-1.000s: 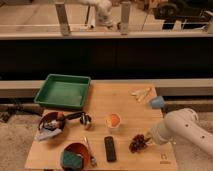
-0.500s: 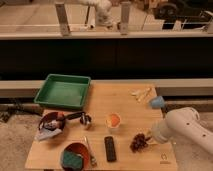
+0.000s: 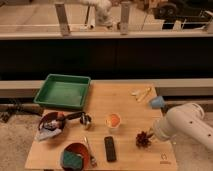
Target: Place grapes in table surface
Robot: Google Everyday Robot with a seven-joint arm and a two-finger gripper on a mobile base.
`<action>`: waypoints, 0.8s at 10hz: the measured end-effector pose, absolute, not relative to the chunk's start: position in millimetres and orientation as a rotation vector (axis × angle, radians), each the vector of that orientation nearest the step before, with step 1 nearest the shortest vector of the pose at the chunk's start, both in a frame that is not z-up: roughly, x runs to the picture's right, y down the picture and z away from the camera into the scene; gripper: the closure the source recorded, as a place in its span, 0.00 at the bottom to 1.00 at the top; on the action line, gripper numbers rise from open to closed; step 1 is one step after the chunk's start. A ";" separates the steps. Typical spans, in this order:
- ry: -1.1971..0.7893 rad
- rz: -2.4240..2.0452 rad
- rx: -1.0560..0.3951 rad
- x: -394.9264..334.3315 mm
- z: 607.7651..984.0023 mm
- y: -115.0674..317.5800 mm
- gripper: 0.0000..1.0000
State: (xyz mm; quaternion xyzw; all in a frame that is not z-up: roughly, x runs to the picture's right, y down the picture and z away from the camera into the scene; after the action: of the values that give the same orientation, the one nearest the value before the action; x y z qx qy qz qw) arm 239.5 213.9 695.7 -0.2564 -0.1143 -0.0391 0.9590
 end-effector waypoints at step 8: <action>-0.219 -0.099 -0.398 238.0 601.0 135.9 1.00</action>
State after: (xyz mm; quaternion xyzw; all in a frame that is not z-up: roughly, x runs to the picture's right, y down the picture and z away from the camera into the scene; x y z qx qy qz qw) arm 238.0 135.9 601.0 -0.1974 -0.1086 -0.0489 0.9731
